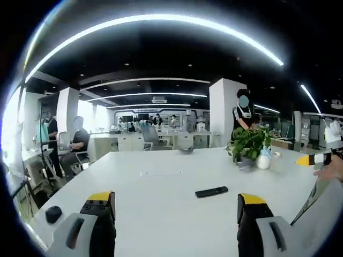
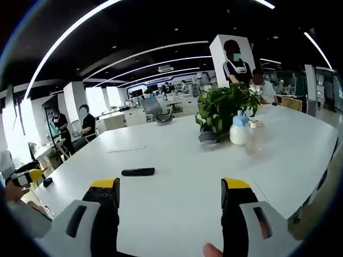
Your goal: Press the specified remote control buttons in sequence, fully releasing each button before pressing the next.
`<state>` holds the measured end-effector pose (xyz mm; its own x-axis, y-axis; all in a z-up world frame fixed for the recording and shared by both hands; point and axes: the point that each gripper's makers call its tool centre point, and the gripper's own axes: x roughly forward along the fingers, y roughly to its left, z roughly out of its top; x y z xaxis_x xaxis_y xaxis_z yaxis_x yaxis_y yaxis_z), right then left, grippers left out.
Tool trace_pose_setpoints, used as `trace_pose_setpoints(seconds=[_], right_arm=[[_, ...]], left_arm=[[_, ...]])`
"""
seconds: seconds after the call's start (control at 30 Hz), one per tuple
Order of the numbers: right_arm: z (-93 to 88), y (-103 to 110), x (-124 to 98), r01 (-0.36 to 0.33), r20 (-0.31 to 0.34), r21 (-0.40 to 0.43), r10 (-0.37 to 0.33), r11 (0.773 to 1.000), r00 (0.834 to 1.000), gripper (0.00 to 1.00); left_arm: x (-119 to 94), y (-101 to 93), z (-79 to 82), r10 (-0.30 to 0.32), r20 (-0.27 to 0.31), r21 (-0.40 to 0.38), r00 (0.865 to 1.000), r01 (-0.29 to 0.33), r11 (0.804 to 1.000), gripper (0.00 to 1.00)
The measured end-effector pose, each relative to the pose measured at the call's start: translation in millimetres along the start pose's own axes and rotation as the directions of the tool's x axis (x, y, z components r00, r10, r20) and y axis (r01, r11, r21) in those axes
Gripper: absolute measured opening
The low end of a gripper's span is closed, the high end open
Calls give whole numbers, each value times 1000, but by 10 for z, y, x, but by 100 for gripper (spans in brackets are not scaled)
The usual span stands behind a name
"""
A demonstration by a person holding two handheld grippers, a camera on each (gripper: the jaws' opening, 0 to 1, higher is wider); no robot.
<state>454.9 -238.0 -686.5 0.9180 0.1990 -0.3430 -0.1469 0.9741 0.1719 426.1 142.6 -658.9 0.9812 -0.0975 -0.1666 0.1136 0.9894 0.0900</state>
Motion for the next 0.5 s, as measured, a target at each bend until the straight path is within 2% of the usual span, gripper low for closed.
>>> trace_pose_setpoints(seconds=[0.03, 0.1, 0.2, 0.27, 0.37, 0.43, 0.5], right_arm=[[-15, 9, 6, -1, -9, -6, 0, 1000, 1000, 81], [-10, 10, 3, 10, -8, -29, -10, 1000, 1000, 82], [3, 25, -3, 11, -2, -47, -11, 999, 1000, 85], [13, 36, -3, 12, 3, -62, -12, 998, 1000, 91], [39, 43, 0, 26, 19, -97, -25, 995, 1000, 100], [90, 55, -1, 31, 51, -124, -25, 992, 998, 100], [96, 78, 0, 26, 55, -132, -19, 991, 998, 100]], left_arm=[[15, -35, 43, -9, 24, 4, 1000, 9, 1000, 98], [26, -99, 27, -34, 19, -4, 999, 34, 999, 98], [32, -113, -107, -45, -44, 74, 998, 48, 996, 97], [51, -87, -151, -52, -46, 61, 998, 54, 997, 97], [44, -149, -160, -72, -76, 24, 995, 74, 997, 98], [22, -178, -123, -70, -77, 4, 995, 70, 998, 99], [1, -178, -57, -63, -56, -8, 996, 62, 998, 100]])
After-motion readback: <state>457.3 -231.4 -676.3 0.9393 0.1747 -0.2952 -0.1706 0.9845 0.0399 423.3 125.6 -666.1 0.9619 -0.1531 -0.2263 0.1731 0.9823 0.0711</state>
